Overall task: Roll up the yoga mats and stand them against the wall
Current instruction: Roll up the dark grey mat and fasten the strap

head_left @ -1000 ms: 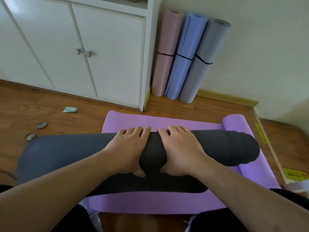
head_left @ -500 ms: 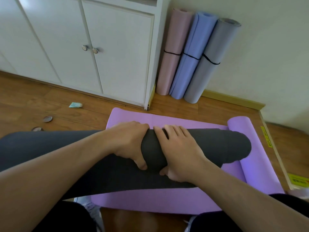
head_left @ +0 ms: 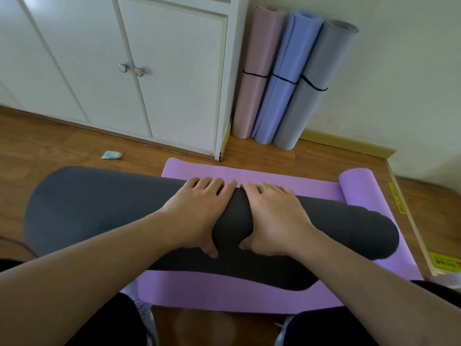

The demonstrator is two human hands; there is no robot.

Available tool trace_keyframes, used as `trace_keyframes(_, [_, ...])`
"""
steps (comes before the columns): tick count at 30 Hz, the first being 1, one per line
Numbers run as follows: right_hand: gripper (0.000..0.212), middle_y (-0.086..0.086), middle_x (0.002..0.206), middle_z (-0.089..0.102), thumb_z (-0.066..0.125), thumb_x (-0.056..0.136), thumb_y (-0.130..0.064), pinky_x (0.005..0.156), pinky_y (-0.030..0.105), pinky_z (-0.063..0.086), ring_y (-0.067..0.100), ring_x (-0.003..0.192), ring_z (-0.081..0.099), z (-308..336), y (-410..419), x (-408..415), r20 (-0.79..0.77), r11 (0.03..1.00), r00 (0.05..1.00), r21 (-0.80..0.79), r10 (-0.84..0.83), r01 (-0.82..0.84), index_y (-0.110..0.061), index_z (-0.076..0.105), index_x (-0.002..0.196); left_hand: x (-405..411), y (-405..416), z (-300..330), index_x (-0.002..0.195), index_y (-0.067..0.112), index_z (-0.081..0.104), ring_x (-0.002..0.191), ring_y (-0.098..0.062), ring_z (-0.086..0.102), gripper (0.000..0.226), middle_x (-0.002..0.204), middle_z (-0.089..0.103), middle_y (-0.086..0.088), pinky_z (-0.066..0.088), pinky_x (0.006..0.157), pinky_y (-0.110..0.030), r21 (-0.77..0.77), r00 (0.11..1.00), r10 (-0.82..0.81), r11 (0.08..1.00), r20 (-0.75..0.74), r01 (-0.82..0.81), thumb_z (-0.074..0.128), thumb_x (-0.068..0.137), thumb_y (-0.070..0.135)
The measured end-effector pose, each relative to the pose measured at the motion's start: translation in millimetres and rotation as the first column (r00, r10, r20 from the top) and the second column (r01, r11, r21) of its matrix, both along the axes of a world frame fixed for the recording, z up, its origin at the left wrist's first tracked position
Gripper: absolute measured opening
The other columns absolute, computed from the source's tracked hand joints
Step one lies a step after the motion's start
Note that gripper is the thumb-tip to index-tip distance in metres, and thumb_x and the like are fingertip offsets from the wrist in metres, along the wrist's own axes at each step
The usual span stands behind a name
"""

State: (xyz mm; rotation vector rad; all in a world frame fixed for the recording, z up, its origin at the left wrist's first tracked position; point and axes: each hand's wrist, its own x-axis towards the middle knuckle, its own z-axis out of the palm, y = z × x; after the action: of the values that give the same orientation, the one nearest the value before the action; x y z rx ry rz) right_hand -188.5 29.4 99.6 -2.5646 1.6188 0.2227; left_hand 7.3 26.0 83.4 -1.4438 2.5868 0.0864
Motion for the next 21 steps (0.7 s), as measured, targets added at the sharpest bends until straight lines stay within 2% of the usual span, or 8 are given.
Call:
trace_keyframes(3, [0.114,-0.004,0.142,0.054,0.088,0.059,-0.073,0.114,0.046,0.041,0.024,0.131,0.051,-1,2,3,0.005,1.000,1.000,0.007,-0.024,0.024,-0.030,0.034,0.149,-2,-4,-6,0.155,0.022,0.022,0.134,-0.025,0.047,0.131,0.149,0.045,0.000,0.041,0.115,-0.049,-0.046,1.000,-0.016,0.999,0.005,0.017,0.088,0.055,0.074])
trace_keyframes(6, [0.115,-0.004,0.146,0.050,0.087,0.062,-0.072,0.118,0.045,0.038,0.024,0.135,0.048,0,3,2,0.017,1.000,1.000,0.019,-0.018,0.018,-0.030,0.031,0.153,-3,-6,-7,0.150,0.022,0.028,0.126,-0.024,0.052,0.121,0.142,0.050,0.001,0.044,0.109,-0.048,-0.054,1.000,-0.015,0.998,0.003,0.015,0.087,0.057,0.070])
trace_keyframes(9, [0.128,0.002,0.157,0.034,0.088,0.067,-0.068,0.126,0.046,0.028,0.028,0.146,0.034,4,6,1,-0.010,1.000,1.000,-0.014,0.027,-0.028,-0.027,0.011,0.161,-2,-9,-4,0.147,0.025,0.033,0.124,-0.021,0.053,0.113,0.139,0.053,0.004,0.044,0.109,-0.047,-0.016,1.000,0.007,1.000,-0.026,-0.007,0.086,0.058,0.072])
trace_keyframes(11, [0.144,0.009,0.164,0.020,0.090,0.067,-0.066,0.130,0.050,0.018,0.033,0.153,0.021,7,11,4,-0.081,0.997,0.995,-0.036,0.063,-0.066,-0.024,-0.008,0.163,-1,-12,5,0.145,0.027,0.035,0.124,-0.020,0.053,0.110,0.138,0.053,0.005,0.044,0.111,-0.047,0.068,0.997,0.055,0.996,-0.051,-0.051,0.086,0.059,0.072])
trace_keyframes(13, [0.150,0.012,0.167,0.015,0.092,0.068,-0.062,0.131,0.054,0.014,0.038,0.156,0.016,10,14,8,-0.130,0.995,0.988,-0.050,0.082,-0.089,-0.023,-0.018,0.162,0,-15,15,0.145,0.029,0.038,0.123,-0.019,0.053,0.108,0.137,0.055,0.006,0.044,0.110,-0.046,0.149,0.991,0.109,0.984,-0.077,-0.097,0.087,0.059,0.072])
trace_keyframes(15, [0.144,0.013,0.164,0.021,0.092,0.070,-0.059,0.130,0.053,0.018,0.037,0.154,0.021,13,13,9,-0.132,0.993,0.987,-0.066,0.091,-0.100,-0.021,-0.012,0.162,1,-17,21,0.143,0.031,0.040,0.119,-0.017,0.054,0.106,0.134,0.056,0.008,0.047,0.105,-0.042,0.176,0.988,0.129,0.978,-0.090,-0.112,0.086,0.058,0.074])
trace_keyframes(17, [0.134,0.011,0.160,0.029,0.091,0.071,-0.057,0.128,0.049,0.024,0.034,0.149,0.030,12,10,8,-0.102,0.990,0.990,-0.094,0.100,-0.110,-0.018,0.000,0.162,1,-16,24,0.140,0.033,0.042,0.114,-0.016,0.056,0.104,0.130,0.058,0.010,0.048,0.100,-0.040,0.163,0.988,0.129,0.980,-0.090,-0.113,0.085,0.056,0.077])
trace_keyframes(21, [0.121,0.008,0.152,0.041,0.091,0.068,-0.059,0.122,0.046,0.033,0.030,0.139,0.040,6,7,5,-0.068,0.982,0.990,-0.131,0.126,-0.135,-0.018,0.022,0.158,3,-14,25,0.144,0.035,0.037,0.117,-0.015,0.054,0.108,0.132,0.056,0.011,0.047,0.103,-0.040,0.150,0.984,0.139,0.981,-0.112,-0.122,0.083,0.057,0.078])
